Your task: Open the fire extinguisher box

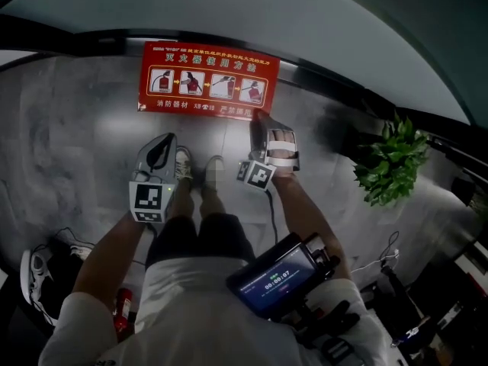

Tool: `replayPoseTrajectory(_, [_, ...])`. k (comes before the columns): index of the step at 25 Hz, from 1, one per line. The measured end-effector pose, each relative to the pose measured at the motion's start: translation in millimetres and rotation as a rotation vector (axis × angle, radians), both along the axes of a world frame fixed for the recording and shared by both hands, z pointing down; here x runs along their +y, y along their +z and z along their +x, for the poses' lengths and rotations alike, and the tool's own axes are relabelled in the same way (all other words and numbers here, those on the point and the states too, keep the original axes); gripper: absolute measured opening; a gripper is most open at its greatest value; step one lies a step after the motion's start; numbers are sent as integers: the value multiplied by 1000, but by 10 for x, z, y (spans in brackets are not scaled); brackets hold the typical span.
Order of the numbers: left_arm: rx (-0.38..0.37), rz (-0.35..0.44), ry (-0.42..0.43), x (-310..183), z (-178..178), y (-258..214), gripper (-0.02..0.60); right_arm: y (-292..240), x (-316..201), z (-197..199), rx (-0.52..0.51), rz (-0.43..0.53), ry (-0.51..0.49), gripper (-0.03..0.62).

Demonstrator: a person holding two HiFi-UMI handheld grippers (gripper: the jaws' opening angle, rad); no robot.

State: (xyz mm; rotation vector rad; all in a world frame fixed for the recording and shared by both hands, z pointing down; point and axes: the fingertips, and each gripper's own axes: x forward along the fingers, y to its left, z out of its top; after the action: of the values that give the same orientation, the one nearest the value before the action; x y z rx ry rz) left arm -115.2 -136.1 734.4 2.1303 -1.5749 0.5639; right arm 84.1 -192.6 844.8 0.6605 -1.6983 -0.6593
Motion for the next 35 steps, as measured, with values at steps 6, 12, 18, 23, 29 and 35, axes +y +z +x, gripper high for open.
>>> replayPoseTrajectory(6, [-10,6,-17,-19,-85,39,2,-41,-2,-30,14,2,-24,158])
replayPoseTrajectory(12, [-24,24,-22,-89,-105,-9,2,-187,28,-18,-11,-20,-43,149])
replayPoseTrajectory(18, [-41,49,-16,-251,-119,-217,2,-561,-98,2,-55,-9,-54,124])
replayPoseTrajectory(23, [-48,81,-33,-314,-95,-510,2,-909,-232,38,-84,9,-55,110])
replayPoseTrajectory(29, [-73,121,-56,-440,-147,-836,2,-1226,-485,41,-110,-2,-47,103])
replayPoseTrajectory(35, [-106,145,-78,-572,-230,-1132,2,-1498,-817,30,-144,-14,-8,104])
